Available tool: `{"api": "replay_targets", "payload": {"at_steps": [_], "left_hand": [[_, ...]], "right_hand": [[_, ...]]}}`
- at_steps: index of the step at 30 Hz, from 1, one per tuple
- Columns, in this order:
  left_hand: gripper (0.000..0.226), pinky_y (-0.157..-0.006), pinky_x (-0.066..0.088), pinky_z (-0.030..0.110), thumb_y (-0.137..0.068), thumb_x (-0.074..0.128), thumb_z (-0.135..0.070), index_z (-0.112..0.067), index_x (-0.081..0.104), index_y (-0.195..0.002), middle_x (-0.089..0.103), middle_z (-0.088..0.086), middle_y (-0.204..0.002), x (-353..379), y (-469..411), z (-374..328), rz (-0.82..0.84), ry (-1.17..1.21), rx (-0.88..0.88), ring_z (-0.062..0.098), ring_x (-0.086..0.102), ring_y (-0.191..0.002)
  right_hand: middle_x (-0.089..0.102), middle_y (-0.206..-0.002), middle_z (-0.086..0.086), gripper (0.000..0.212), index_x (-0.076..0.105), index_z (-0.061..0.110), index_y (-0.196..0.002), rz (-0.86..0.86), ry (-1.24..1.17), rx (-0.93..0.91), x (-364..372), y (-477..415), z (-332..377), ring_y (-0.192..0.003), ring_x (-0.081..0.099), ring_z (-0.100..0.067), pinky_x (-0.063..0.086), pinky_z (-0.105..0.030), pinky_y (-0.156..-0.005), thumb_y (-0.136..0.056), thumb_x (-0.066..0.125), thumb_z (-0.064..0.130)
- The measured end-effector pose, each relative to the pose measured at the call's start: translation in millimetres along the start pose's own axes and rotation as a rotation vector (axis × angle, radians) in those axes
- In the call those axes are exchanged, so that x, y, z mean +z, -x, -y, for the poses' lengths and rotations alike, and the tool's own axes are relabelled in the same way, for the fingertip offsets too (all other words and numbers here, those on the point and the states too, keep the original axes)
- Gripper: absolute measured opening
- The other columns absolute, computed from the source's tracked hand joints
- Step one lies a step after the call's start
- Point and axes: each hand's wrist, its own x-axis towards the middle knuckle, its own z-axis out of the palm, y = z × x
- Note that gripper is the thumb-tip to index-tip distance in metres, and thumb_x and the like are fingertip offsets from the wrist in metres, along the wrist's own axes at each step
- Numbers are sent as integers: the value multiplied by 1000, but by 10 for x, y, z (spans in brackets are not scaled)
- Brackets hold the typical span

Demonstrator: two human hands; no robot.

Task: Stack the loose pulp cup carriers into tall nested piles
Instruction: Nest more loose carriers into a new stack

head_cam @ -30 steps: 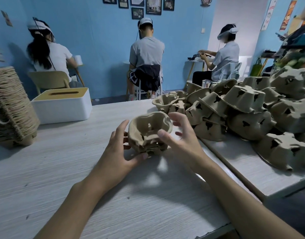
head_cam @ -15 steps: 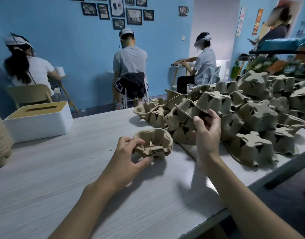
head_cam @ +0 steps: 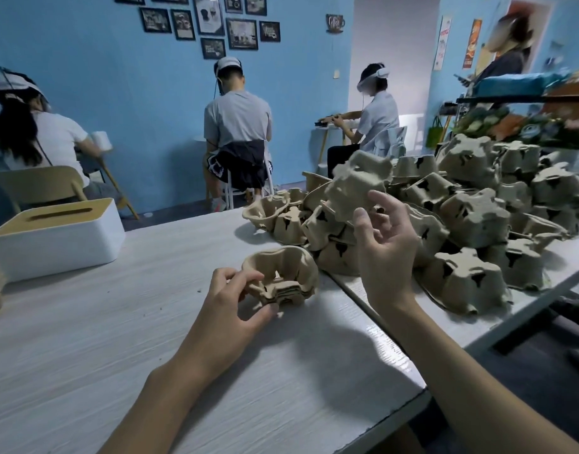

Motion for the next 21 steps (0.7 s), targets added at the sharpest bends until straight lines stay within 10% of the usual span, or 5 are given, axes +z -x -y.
{"api": "replay_targets", "payload": {"at_steps": [14,21], "left_hand": [[35,-98,42,15,-83,80,-32,-41,56,-106,45,-13,-112,28,-23,75,-74,75,92,-7,54,-106],[74,-89,45,17,-80,81,-33,-50,21,-120,53,-17,-113,16,6,51,-73,130,66,-4,55,-105]], "right_hand": [[66,-90,-5,25,65,0,-90,401,336,-591,171,313,-253,-79,61,-28,50,-41,-69,-81,54,-21],[66,-94,-9,24,67,-4,-90,399,330,-598,132,301,-292,-84,62,-30,51,-43,-71,-80,54,-21]]}}
